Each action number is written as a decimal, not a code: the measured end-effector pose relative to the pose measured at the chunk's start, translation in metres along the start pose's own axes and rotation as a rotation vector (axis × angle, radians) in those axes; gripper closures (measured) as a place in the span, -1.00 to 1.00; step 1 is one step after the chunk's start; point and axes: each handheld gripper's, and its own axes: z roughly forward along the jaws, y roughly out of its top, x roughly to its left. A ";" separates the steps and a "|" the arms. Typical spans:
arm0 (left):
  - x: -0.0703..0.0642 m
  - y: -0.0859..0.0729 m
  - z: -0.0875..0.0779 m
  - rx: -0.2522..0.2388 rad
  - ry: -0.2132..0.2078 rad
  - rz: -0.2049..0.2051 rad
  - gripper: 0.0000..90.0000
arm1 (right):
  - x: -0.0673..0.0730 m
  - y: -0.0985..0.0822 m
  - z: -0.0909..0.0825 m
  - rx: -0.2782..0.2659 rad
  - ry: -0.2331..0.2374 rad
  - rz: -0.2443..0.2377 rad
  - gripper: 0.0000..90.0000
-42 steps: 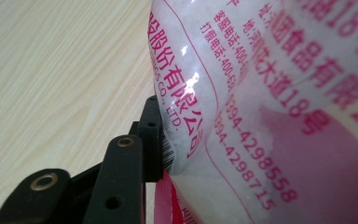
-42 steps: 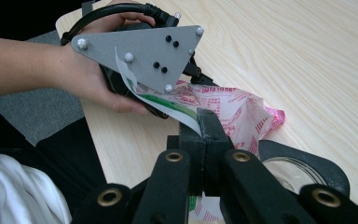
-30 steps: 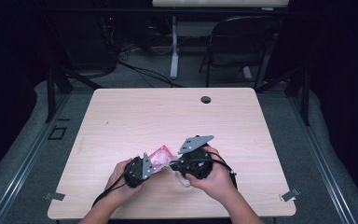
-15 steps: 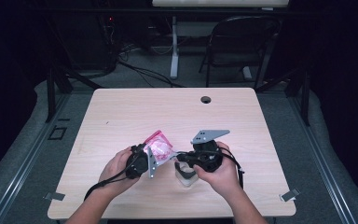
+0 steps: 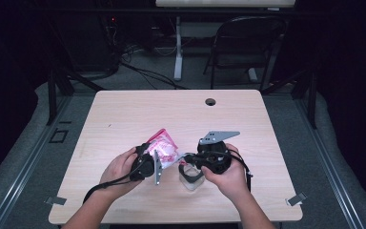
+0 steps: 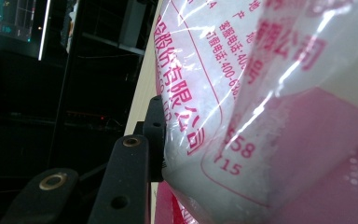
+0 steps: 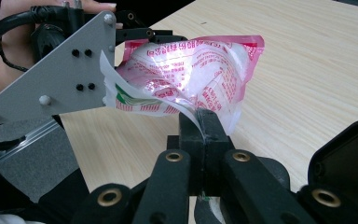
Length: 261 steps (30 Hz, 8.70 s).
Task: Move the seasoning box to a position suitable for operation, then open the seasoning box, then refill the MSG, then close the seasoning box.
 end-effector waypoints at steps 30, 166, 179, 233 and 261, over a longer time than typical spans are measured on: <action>0.017 0.016 -0.009 0.046 -0.003 0.212 0.52 | -0.007 -0.003 -0.006 -0.001 -0.016 0.027 1.00; 0.019 0.051 -0.033 0.055 0.145 0.551 0.61 | -0.027 -0.014 0.001 0.051 -0.101 0.077 1.00; 0.021 0.052 -0.035 0.065 0.132 0.570 0.62 | -0.027 -0.014 0.002 0.052 -0.097 0.076 1.00; 0.019 0.065 -0.041 0.067 0.140 0.663 0.64 | -0.028 -0.016 0.001 0.059 -0.115 0.080 1.00; 0.016 0.068 -0.043 0.071 0.150 0.699 0.73 | -0.029 -0.017 0.006 0.062 -0.121 0.078 1.00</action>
